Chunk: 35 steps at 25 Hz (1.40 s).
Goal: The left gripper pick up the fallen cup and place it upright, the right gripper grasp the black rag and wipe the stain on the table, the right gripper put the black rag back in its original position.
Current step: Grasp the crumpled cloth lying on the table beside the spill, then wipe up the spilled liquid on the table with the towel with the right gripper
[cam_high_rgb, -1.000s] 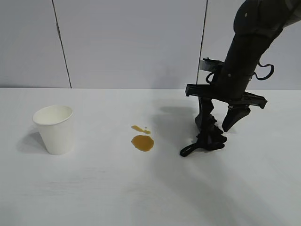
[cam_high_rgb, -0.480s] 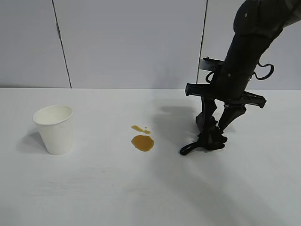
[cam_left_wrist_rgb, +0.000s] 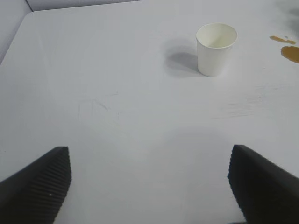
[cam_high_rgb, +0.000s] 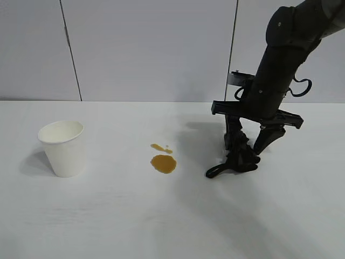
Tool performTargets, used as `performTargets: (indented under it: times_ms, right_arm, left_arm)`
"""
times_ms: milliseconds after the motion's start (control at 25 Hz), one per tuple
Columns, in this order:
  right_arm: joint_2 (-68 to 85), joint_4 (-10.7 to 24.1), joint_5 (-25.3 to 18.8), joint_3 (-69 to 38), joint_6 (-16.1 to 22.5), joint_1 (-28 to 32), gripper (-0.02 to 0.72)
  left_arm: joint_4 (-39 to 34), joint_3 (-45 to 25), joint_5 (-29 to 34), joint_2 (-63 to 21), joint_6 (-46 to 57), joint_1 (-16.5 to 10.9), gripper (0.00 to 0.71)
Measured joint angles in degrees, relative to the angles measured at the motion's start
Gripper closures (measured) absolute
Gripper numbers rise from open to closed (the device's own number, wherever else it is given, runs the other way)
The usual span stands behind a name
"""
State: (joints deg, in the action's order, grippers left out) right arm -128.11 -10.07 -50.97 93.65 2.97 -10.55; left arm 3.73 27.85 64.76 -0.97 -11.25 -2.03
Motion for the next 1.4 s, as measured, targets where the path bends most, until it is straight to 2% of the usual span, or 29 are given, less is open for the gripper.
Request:
performTargets:
  times_ms: [40,120,320,600,760,1120,1400]
  right_arm:
    - [0.00,0.00,0.00,0.00,0.00,0.00,0.568]
    - [0.00,0.00,0.00,0.05,0.00,0.00,0.628]
    - [0.05,-0.38,-0.53,0.43,0.00,0.00,0.629]
    - [0.05,-1.59,-7.48,6.42,0.00,0.00,0.629]
    - [0.05,-1.51,-9.98,9.52,0.00,-1.75,0.629]
    - [0.05,-1.91,-9.10,10.38,0.04,-12.12,0.629]
    - [0.05,-4.14,-6.57,10.38,0.43,-16.38,0.629]
  left_arm:
    - [0.00,0.00,0.00,0.00,0.00,0.00,0.050]
    - [0.00,0.00,0.00,0.00,0.00,0.00,0.050]
    - [0.00,0.00,0.00,0.00,0.00,0.00,0.050]
    - [0.00,0.00,0.00,0.00,0.00,0.00,0.050]
    - [0.00,0.00,0.00,0.00,0.00,0.00,0.050]
    - [0.00,0.00,-0.02,0.00,0.00,0.00,0.050]
    - [0.00,0.00,-0.02,0.00,0.00,0.00,0.050]
